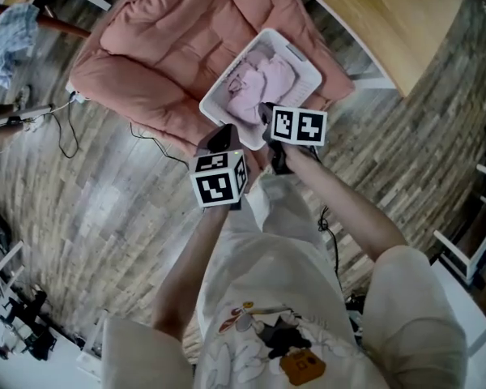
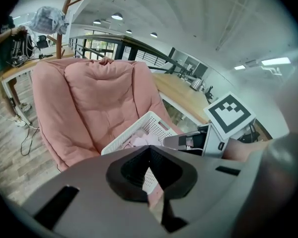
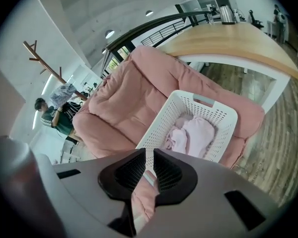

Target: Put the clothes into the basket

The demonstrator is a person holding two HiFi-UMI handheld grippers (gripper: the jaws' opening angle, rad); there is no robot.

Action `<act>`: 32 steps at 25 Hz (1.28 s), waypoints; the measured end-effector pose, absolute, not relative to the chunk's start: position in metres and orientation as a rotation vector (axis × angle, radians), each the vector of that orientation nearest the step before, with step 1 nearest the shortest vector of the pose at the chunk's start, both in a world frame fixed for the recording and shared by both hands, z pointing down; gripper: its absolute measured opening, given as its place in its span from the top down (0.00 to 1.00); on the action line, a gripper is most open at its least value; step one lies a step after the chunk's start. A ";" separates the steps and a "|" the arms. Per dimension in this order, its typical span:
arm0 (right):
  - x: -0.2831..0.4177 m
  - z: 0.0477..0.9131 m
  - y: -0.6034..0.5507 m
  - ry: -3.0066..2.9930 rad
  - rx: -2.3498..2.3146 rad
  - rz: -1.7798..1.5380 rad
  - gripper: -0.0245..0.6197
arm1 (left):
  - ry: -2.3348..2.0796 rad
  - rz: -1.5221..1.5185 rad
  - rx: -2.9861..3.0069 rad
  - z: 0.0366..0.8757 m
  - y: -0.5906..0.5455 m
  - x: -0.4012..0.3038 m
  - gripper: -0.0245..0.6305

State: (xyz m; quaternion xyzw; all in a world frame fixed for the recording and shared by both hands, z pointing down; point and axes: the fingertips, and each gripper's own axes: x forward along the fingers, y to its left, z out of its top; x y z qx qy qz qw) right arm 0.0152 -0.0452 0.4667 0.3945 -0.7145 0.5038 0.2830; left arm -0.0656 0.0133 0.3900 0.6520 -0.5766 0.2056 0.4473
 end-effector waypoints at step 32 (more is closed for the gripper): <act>0.024 0.275 0.020 -2.227 0.840 1.156 0.86 | -1.581 0.348 1.762 0.239 0.036 -0.035 0.96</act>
